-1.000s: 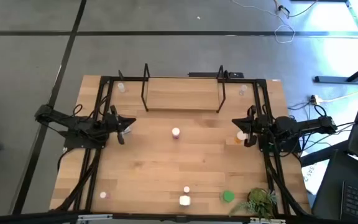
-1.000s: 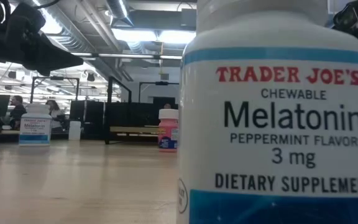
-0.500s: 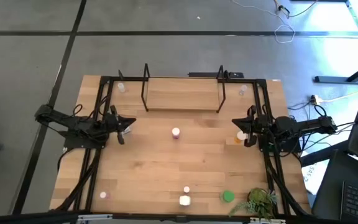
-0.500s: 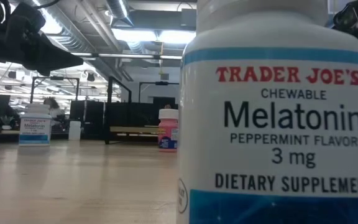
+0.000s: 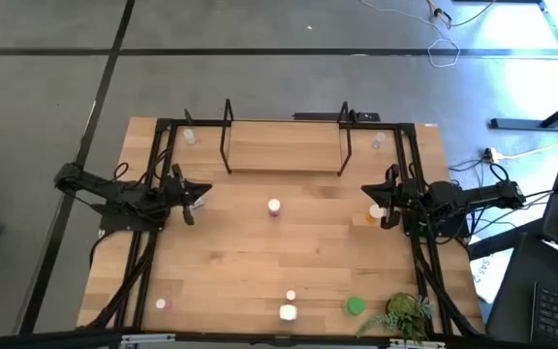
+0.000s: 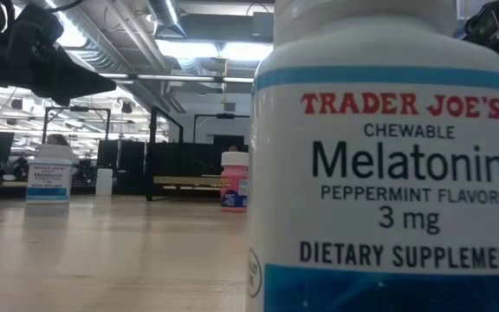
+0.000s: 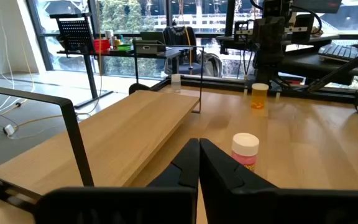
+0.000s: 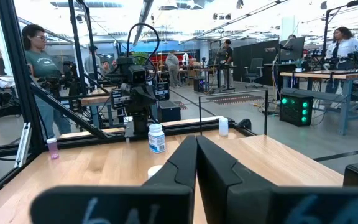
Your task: Pick and place medicine bottles onto shelf by color
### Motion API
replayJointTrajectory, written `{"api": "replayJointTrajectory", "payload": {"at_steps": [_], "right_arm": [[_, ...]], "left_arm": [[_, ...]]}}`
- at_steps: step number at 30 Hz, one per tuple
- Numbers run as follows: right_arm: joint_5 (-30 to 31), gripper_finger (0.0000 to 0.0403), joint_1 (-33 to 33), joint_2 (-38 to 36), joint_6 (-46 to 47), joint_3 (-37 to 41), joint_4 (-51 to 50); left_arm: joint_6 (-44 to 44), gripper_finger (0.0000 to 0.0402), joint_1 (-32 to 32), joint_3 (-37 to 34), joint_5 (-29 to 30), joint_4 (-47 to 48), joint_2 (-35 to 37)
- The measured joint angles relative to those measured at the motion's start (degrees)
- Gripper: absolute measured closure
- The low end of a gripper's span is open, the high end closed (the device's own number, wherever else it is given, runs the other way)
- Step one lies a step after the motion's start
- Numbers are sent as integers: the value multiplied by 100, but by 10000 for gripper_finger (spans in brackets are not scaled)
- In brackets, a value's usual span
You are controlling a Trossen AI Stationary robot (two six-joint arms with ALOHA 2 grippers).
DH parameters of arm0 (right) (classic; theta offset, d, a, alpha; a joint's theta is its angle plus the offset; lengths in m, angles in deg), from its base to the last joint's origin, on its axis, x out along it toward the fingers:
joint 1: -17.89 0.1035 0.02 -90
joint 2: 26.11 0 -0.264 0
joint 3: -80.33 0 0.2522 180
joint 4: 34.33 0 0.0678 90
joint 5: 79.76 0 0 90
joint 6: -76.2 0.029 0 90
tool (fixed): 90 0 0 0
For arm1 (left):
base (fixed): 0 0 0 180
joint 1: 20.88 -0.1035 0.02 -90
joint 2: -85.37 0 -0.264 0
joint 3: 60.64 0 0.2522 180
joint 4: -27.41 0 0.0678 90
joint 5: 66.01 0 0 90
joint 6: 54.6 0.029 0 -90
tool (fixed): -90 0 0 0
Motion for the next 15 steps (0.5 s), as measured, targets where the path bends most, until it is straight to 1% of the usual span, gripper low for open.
{"api": "replayJointTrajectory", "payload": {"at_steps": [15], "right_arm": [[-2,389,1,-2,41,-1,149]], "left_arm": [[0,401,0,0,2,2,2]]}}
